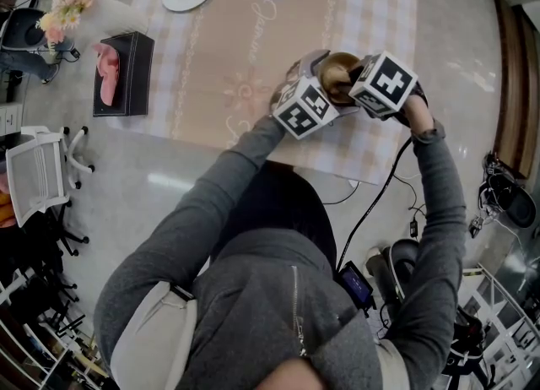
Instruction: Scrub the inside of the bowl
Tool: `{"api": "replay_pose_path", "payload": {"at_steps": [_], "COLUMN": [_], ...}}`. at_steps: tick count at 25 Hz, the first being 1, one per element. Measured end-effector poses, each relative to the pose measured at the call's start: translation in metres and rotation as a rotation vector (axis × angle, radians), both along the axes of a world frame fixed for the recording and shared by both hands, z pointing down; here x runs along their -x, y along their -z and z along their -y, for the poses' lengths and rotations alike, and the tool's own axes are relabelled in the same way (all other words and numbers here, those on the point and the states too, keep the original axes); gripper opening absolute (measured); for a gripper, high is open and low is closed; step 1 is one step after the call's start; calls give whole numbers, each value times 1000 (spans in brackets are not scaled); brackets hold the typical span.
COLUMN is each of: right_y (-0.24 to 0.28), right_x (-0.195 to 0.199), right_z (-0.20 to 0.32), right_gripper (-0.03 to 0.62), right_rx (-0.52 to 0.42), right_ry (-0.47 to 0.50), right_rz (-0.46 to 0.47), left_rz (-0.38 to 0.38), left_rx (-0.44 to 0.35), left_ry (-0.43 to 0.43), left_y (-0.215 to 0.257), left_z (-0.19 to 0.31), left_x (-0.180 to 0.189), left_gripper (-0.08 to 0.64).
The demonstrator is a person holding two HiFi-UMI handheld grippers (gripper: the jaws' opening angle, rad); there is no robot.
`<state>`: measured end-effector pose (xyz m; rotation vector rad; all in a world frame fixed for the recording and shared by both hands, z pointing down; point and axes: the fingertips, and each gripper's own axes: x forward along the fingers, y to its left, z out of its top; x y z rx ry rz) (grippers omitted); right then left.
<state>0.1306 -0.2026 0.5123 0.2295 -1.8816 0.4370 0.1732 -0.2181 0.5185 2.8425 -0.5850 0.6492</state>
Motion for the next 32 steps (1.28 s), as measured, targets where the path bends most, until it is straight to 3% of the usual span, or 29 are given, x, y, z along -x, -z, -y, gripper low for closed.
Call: {"api": "replay_pose_path", "payload": {"at_steps": [15,32], "right_y": [-1,-1], "right_x": [-11,-23], "right_z": [19,18], "right_gripper": [44,46], "right_rx": [-132,-231], "right_ry": [-184,-298], "right_rz": [27,58], "left_rz": [1,-1], "left_rx": [-1,-6], "left_ry": [1,-3], "left_y": [0,-1], "left_z": [0,1], "left_x": [0,0], "left_gripper": [584,586]}}
